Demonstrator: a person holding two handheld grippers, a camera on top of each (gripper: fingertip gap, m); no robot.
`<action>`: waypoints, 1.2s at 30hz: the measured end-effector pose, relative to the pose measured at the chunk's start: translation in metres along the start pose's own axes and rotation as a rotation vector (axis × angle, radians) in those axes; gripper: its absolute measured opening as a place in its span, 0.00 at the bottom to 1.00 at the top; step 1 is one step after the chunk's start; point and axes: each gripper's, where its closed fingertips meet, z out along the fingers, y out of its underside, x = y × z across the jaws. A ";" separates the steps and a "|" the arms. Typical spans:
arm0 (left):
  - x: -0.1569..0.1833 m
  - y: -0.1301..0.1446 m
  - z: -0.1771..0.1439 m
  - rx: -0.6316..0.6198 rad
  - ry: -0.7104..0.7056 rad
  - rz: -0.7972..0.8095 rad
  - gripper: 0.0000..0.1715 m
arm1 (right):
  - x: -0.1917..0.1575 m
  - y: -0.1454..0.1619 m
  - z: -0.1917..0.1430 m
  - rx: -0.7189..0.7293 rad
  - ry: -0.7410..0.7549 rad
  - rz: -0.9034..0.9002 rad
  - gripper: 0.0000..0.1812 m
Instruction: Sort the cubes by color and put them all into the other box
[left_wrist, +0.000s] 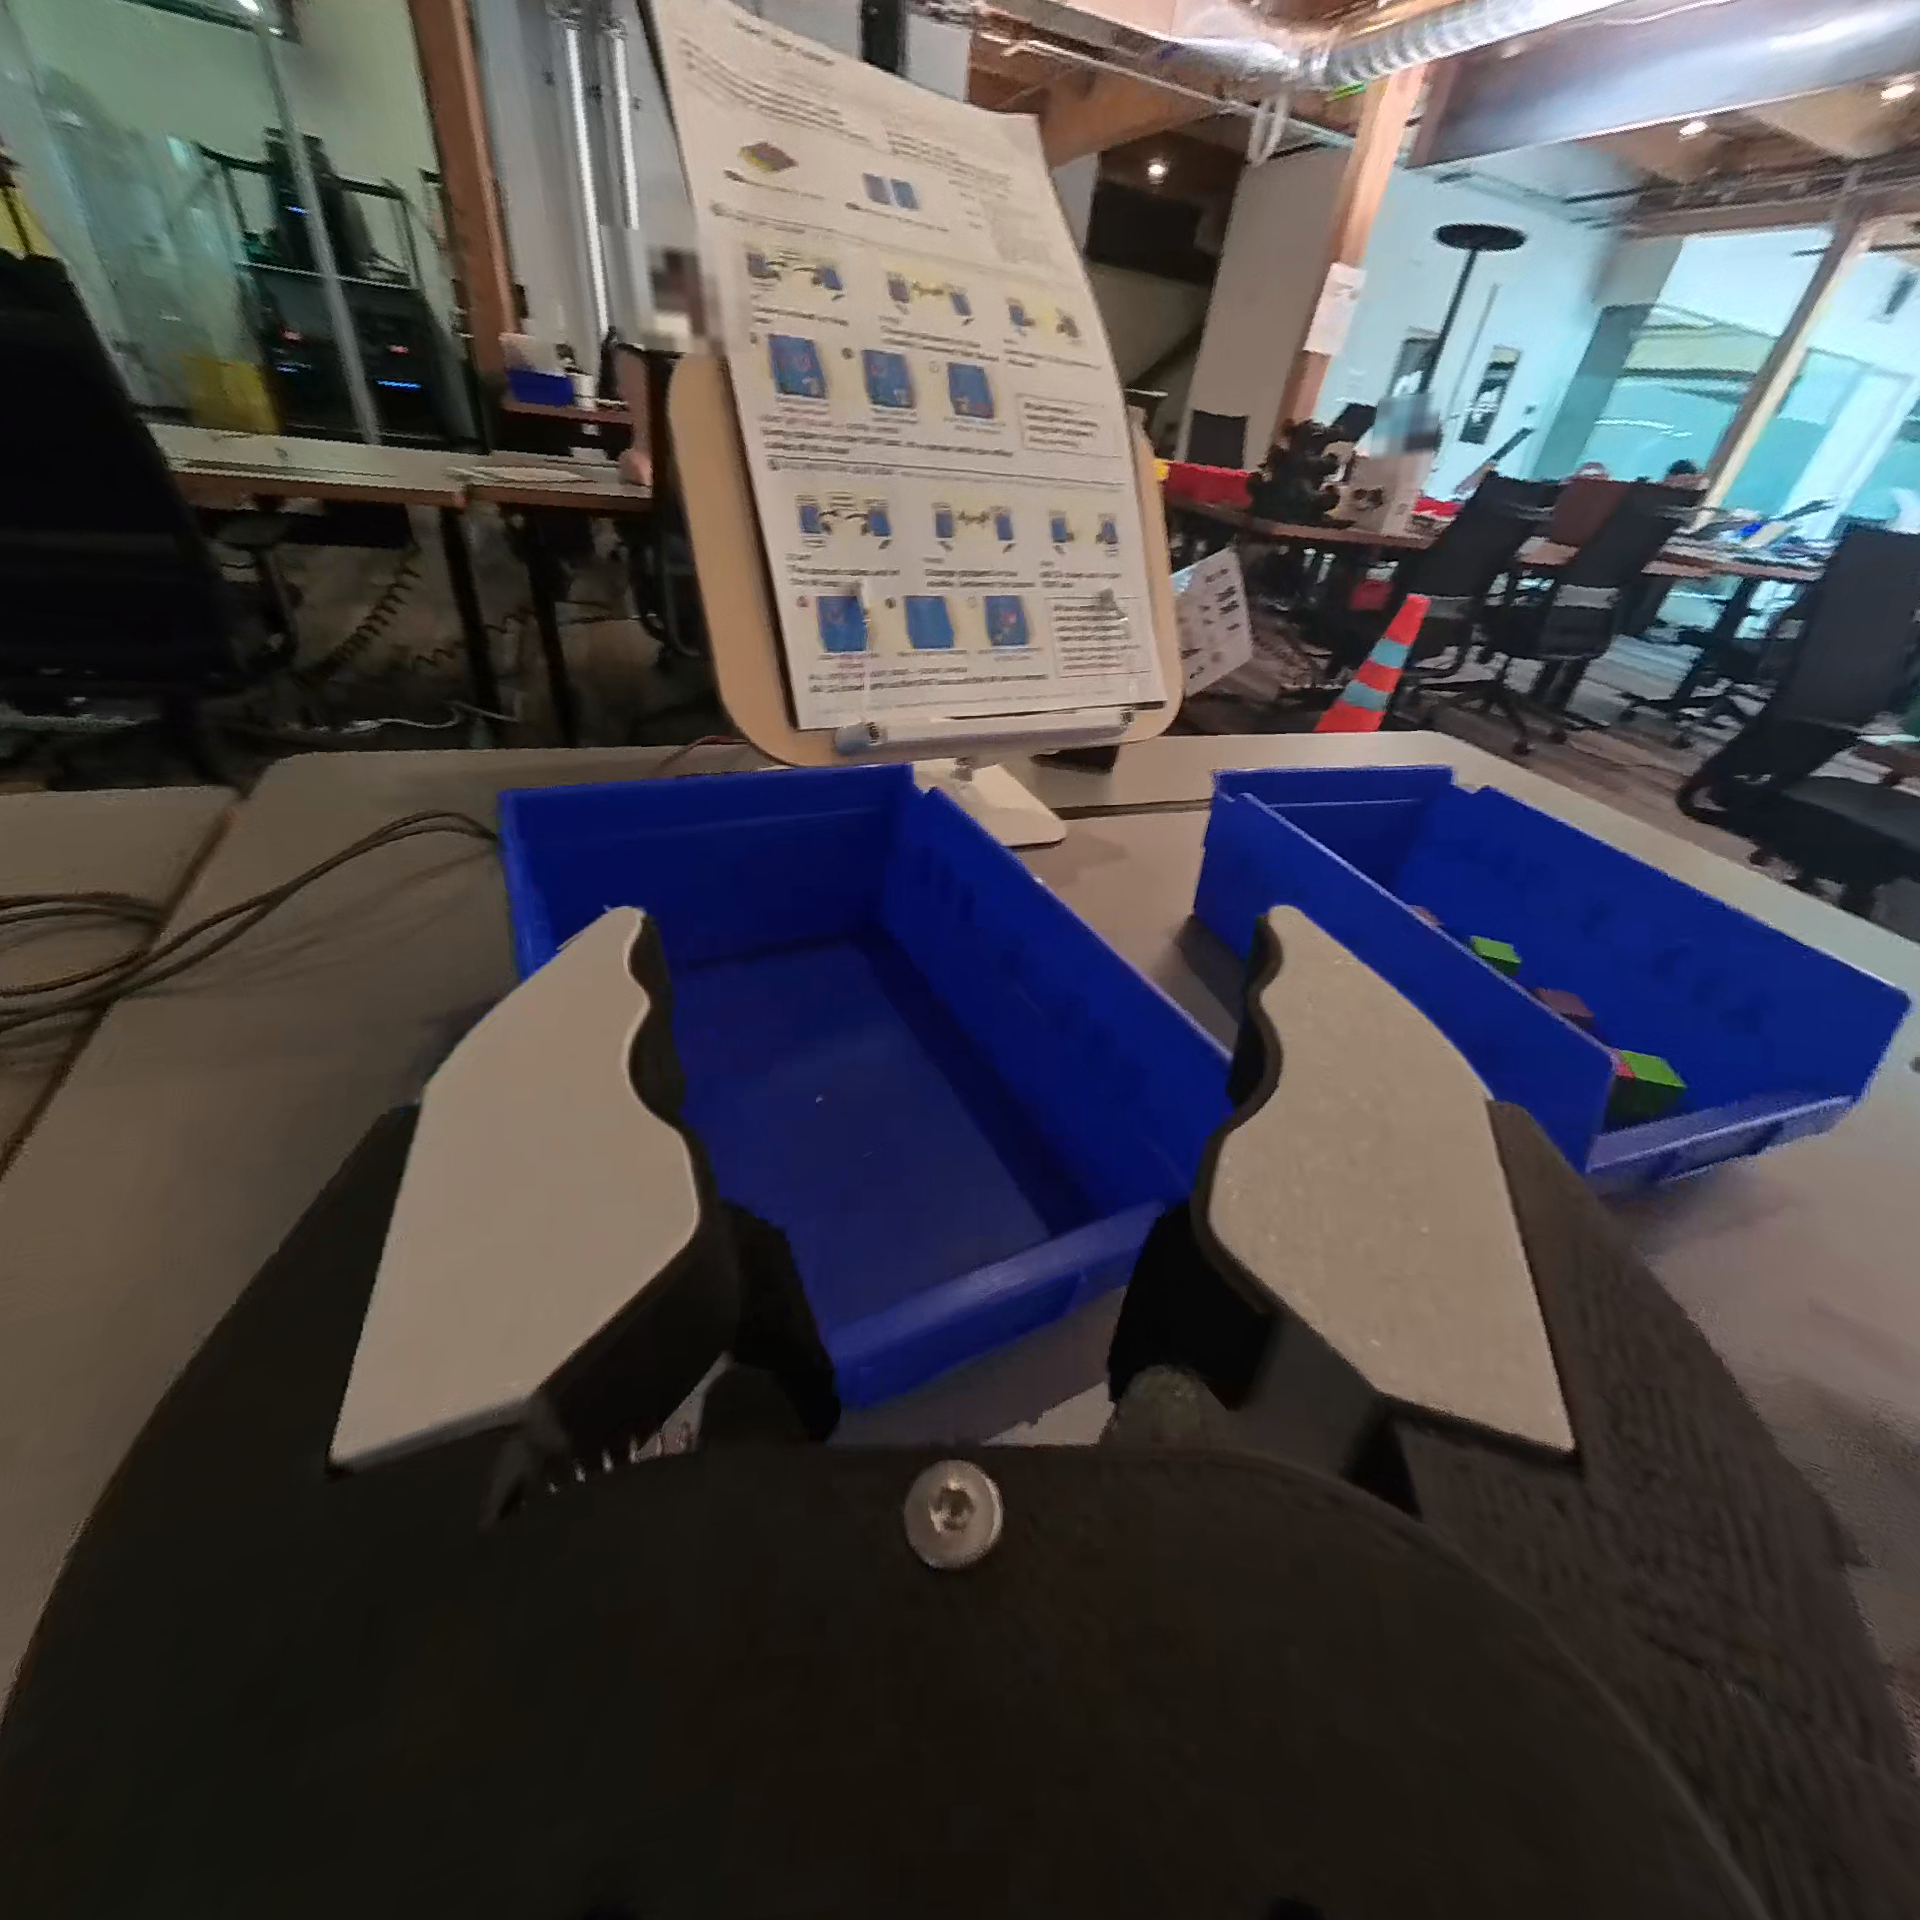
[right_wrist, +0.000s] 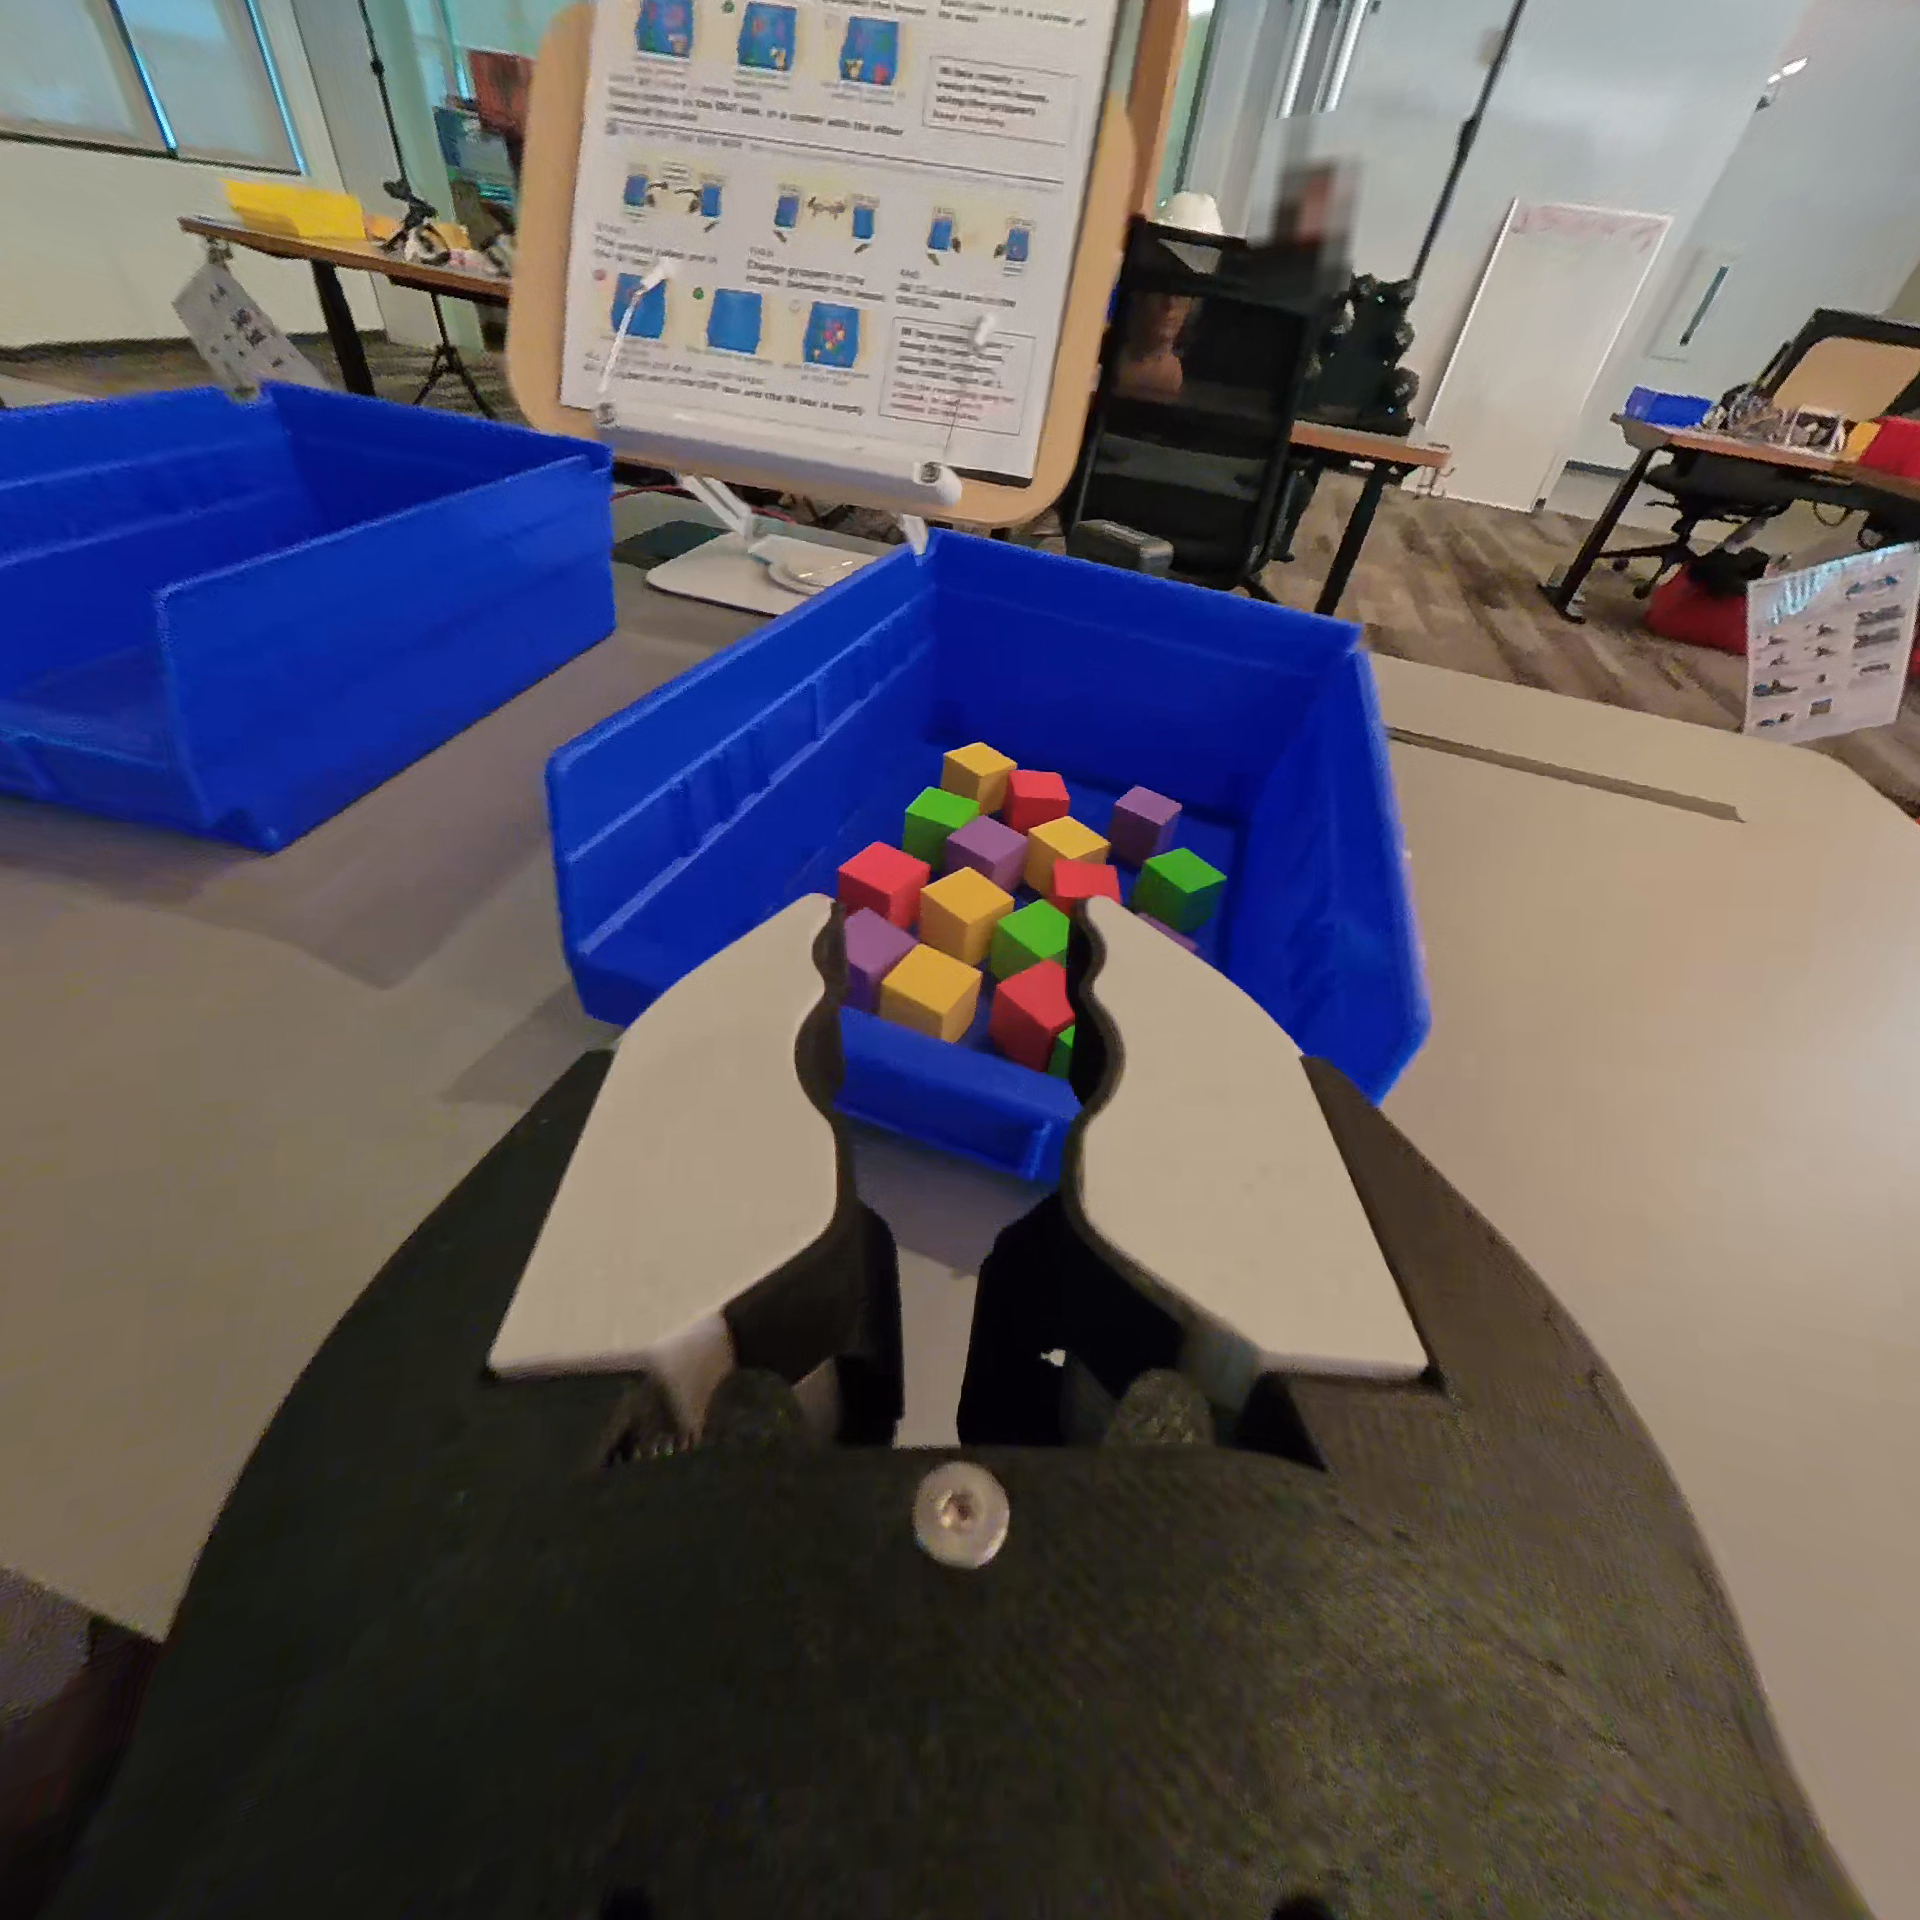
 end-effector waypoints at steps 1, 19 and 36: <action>-0.005 0.000 -0.004 -0.001 -0.019 0.003 0.61 | -0.006 0.001 0.000 -0.006 0.000 -0.024 0.22; -0.081 0.098 0.020 -0.297 -0.261 0.030 0.55 | 0.101 0.046 0.029 -0.237 0.335 -0.008 0.21; -0.102 0.121 0.023 -0.401 -0.298 0.047 0.03 | 0.107 0.047 0.049 -0.222 0.207 0.082 0.02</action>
